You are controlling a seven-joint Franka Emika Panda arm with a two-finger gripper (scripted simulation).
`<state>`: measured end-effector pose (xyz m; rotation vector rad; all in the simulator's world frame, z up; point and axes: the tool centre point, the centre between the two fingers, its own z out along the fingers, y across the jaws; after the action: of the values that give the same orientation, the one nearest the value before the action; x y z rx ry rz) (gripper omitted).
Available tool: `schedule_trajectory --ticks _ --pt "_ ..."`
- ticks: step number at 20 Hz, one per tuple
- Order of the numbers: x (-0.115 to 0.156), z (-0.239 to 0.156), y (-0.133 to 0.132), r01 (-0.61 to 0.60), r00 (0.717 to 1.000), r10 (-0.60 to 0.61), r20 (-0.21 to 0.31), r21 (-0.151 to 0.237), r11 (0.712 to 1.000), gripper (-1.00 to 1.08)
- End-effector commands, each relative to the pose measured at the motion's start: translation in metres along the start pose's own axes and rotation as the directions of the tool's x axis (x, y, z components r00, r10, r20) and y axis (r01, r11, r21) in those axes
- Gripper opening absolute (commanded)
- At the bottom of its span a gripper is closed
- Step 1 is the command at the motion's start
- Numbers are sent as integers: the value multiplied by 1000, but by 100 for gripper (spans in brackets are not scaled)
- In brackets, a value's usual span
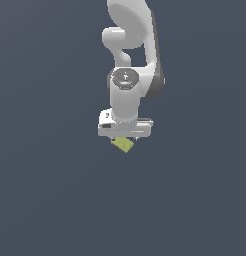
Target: Pick up the object and move it to a goal position.
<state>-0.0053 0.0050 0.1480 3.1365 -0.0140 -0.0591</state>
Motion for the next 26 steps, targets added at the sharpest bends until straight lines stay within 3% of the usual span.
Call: schedule_trajectory --ticks 1,14,26 --pt "0 0 0 0 1000 0 0 0 1000 100" --pt "6 -10 19 -61 998 61 -17 27 998 100" --pt "-1 5 19 63 998 -63 -20 16 998 100"
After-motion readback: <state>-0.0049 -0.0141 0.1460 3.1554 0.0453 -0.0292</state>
